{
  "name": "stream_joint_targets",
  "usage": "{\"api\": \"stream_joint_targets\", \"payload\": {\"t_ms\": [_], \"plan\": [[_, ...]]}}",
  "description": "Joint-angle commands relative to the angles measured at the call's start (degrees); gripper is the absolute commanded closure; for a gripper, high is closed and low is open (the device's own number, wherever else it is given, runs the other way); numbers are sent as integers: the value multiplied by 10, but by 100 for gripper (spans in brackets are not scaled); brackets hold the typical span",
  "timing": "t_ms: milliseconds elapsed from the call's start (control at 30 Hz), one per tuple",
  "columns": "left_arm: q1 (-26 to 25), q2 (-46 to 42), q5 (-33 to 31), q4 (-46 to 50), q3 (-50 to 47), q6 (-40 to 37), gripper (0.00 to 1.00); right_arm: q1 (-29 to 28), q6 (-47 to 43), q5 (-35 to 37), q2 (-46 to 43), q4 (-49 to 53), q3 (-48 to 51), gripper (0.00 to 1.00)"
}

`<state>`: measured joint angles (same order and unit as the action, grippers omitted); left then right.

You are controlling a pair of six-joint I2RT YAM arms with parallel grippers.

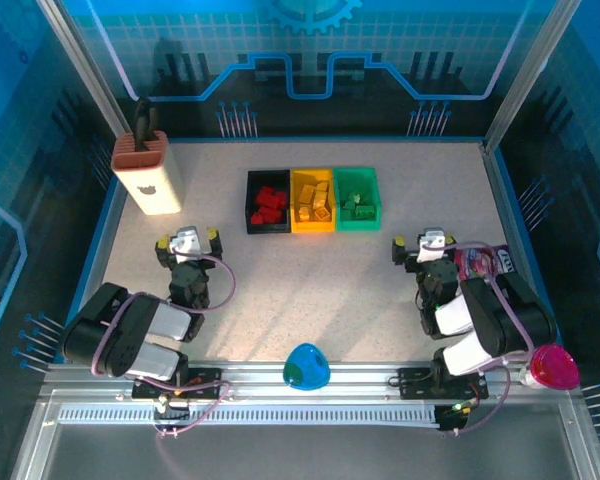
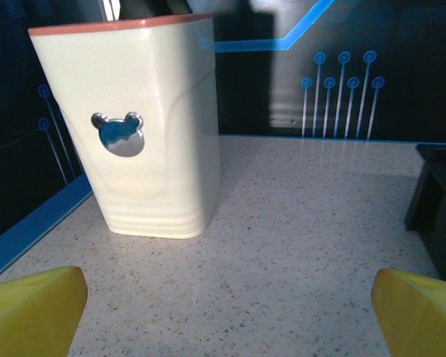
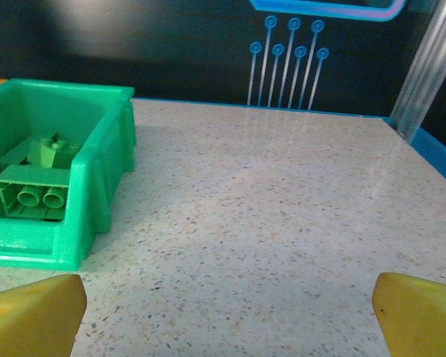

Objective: Sort the legos into containers by color
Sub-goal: Reset both arms

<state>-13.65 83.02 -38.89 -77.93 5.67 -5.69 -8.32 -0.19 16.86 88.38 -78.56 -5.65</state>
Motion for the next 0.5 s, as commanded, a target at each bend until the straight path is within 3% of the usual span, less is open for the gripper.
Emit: {"api": "stream_joint_targets", "payload": {"t_ms": [0, 267, 467], "plan": [[22, 41, 12, -25, 28, 31, 1, -21, -41, -7, 30, -30, -29, 0], [21, 64, 84, -23, 40, -5, 1, -32, -52, -1, 31, -30, -29, 0], [0, 78, 93, -24, 50, -35, 1, -52, -75, 16, 36, -30, -34, 0]]}}
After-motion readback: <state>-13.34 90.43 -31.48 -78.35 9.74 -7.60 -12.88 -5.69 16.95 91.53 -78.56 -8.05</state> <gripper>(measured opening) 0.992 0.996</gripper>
